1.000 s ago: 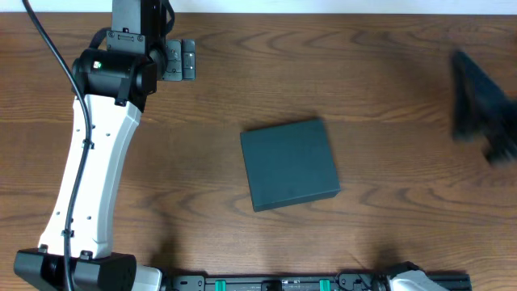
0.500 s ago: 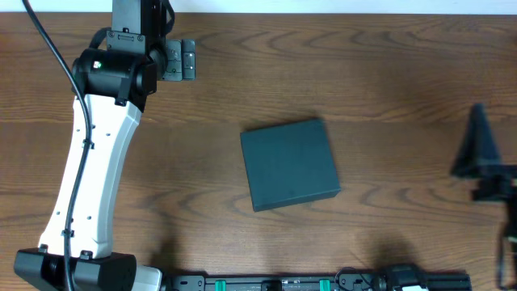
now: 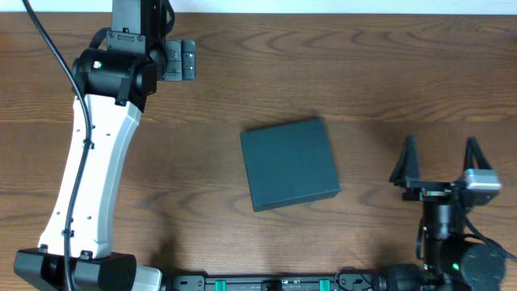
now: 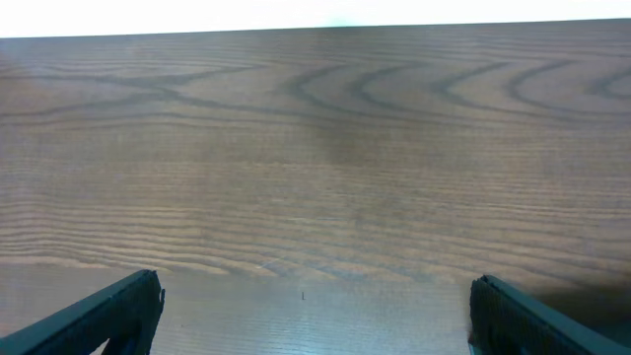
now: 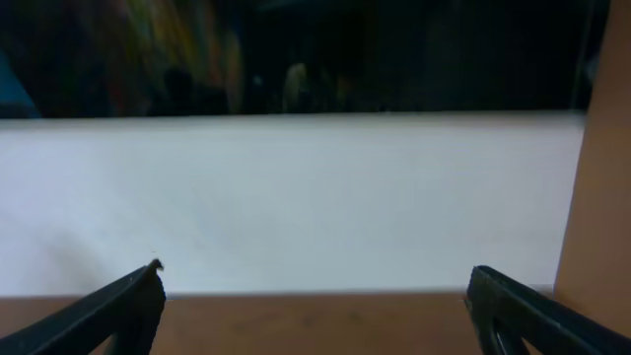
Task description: Pack container
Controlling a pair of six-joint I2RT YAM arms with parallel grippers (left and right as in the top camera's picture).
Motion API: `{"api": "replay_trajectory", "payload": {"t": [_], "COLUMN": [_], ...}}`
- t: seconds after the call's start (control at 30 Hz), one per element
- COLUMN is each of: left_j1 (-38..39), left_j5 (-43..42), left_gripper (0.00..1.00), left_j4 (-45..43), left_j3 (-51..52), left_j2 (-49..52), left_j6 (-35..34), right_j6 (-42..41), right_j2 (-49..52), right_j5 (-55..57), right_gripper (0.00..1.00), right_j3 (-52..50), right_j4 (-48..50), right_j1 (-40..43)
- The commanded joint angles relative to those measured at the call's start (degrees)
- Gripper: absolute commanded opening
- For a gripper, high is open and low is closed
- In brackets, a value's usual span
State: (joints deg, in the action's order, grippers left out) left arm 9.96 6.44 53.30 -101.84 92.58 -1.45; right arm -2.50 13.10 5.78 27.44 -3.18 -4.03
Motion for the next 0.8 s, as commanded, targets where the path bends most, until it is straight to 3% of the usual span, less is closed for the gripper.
{"api": "replay_trajectory", "payload": {"t": [0.0, 0.17, 0.77], "left_j1": [-0.02, -0.02, -0.02], "left_j5": [0.68, 0.68, 0.68], "left_gripper": [0.99, 0.98, 0.99], "left_j4": [-0.02, -0.02, -0.02], "left_j3": [0.04, 0.02, 0.02], "left_j2": [-0.09, -0.09, -0.09], "left_j6": [0.37, 0.35, 0.35], "right_j6": [-6.93, -11.67, -11.41], "right_j2": [-3.23, -7.82, -12.11], "right_j5": [-0.44, -0.44, -2.38], "right_gripper": [0.99, 0.99, 0.99], "right_j3": [-6.47, -14.32, -25.46], "right_j4": [2.25, 5.25, 10.40], "right_j1": [2.12, 3.61, 3.63]}}
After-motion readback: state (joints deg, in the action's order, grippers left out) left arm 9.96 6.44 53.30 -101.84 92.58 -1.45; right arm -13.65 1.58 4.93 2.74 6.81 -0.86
